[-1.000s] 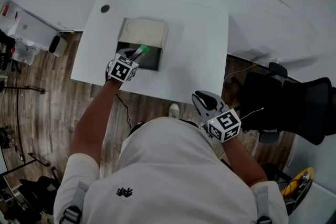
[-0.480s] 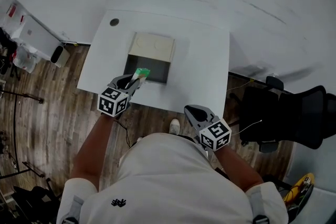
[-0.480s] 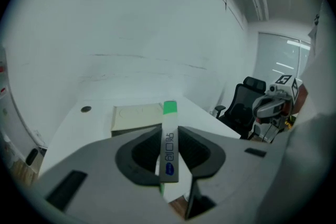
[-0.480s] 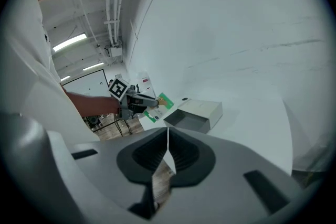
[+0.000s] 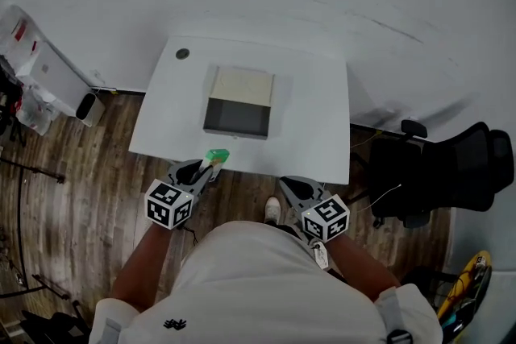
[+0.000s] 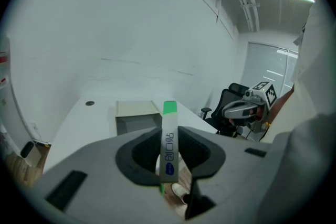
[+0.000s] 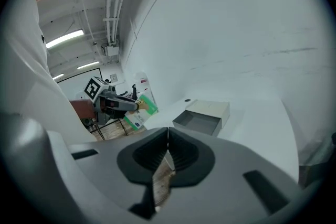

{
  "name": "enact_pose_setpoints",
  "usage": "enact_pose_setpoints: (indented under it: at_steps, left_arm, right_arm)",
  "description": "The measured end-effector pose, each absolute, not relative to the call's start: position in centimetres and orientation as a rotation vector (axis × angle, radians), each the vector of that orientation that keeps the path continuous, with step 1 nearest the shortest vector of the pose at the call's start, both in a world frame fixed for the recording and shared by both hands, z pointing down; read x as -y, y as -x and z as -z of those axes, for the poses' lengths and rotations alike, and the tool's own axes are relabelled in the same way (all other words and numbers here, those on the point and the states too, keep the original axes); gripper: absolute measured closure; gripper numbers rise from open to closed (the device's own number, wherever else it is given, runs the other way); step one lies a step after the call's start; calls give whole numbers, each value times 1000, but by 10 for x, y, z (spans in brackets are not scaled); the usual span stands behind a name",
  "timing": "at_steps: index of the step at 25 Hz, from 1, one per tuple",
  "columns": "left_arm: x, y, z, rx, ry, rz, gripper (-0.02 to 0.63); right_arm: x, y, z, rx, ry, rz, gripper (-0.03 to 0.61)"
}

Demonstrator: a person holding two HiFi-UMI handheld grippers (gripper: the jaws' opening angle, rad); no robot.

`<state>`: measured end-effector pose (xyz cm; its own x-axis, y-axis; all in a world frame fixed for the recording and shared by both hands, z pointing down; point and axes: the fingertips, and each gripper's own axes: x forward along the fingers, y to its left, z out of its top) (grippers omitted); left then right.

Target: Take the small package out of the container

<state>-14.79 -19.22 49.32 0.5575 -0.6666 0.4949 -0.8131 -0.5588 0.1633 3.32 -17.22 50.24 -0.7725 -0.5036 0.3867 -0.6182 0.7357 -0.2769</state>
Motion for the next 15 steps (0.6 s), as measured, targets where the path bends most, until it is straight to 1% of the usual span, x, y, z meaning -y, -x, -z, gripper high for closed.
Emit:
enact_pose_setpoints:
  at_steps: [9,15]
  left_arm:
    - [133,165,-478,1087,-2494,-491,517]
    - [103,168,-472,1037,-2544,-515,516]
  right_arm:
    - [120,-9,-491,2635,-969,-578,571]
    - [91,1,-482,2639,-987,-550,571]
